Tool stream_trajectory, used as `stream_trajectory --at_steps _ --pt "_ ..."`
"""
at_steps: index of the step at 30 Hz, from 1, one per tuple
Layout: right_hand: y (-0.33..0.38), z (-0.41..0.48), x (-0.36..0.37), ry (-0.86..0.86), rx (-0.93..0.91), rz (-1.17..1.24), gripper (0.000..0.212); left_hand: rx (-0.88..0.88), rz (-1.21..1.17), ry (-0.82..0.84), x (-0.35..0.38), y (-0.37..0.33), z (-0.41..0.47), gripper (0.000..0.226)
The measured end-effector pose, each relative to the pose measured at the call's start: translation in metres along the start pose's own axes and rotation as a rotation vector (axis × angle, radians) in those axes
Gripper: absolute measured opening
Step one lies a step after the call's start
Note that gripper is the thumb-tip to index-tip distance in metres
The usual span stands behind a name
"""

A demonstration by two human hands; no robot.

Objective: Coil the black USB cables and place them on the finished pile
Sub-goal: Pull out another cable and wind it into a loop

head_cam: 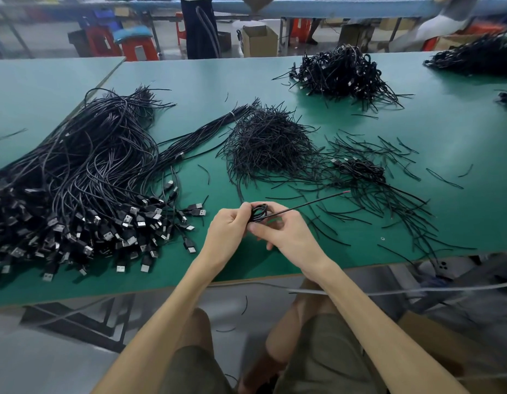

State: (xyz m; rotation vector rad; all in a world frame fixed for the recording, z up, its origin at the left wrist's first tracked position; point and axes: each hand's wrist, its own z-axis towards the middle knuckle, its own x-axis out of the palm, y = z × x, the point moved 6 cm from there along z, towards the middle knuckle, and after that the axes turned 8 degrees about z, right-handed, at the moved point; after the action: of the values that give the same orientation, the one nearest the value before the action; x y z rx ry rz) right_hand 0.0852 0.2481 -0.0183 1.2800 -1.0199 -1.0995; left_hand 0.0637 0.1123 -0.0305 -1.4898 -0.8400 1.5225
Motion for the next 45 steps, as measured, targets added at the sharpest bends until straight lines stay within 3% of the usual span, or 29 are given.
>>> stream_trajectory --at_steps 7,10,15,19,23,27,31,34,37,41,45 --pt "0.004 -0.003 0.000 -0.144 -0.132 -0.373 0.012 -0.050 -0.004 -0.020 0.001 0.000 -0.001 0.054" --pt "0.003 0.001 0.005 -0.169 -0.069 -0.283 0.020 -0.051 -0.015 -0.010 -0.006 0.002 0.002 0.054" --pt "0.002 -0.001 0.011 -0.228 -0.093 -0.285 0.017 -0.052 -0.032 -0.005 -0.006 0.002 0.002 0.053" --pt "0.000 -0.004 0.015 -0.278 -0.114 -0.302 0.021 -0.003 0.028 -0.085 -0.007 -0.002 -0.002 0.053" --pt "0.009 -0.004 0.012 -0.280 -0.158 -0.337 0.019 0.161 0.106 -0.151 -0.016 -0.017 -0.011 0.028" --pt "0.020 -0.006 -0.006 -0.325 -0.209 -0.357 0.024 0.186 0.017 0.024 -0.016 -0.035 -0.018 0.019" --pt "0.028 -0.010 -0.014 -0.286 -0.282 -0.326 0.027 0.249 -0.098 0.293 -0.021 -0.056 -0.020 0.033" --pt "0.035 -0.014 -0.014 -0.254 -0.340 -0.280 0.030 0.312 -0.078 0.372 -0.028 -0.067 -0.025 0.045" --pt "0.041 -0.017 -0.013 -0.255 -0.416 -0.268 0.025 0.335 0.183 0.289 -0.025 -0.070 -0.024 0.051" --pt "0.047 -0.020 -0.011 -0.263 -0.471 -0.250 0.015 0.547 0.445 -0.006 -0.036 -0.087 -0.029 0.046" --pt "0.048 -0.020 -0.010 -0.256 -0.485 -0.214 0.030 0.559 0.403 0.079 -0.030 -0.092 -0.031 0.046"
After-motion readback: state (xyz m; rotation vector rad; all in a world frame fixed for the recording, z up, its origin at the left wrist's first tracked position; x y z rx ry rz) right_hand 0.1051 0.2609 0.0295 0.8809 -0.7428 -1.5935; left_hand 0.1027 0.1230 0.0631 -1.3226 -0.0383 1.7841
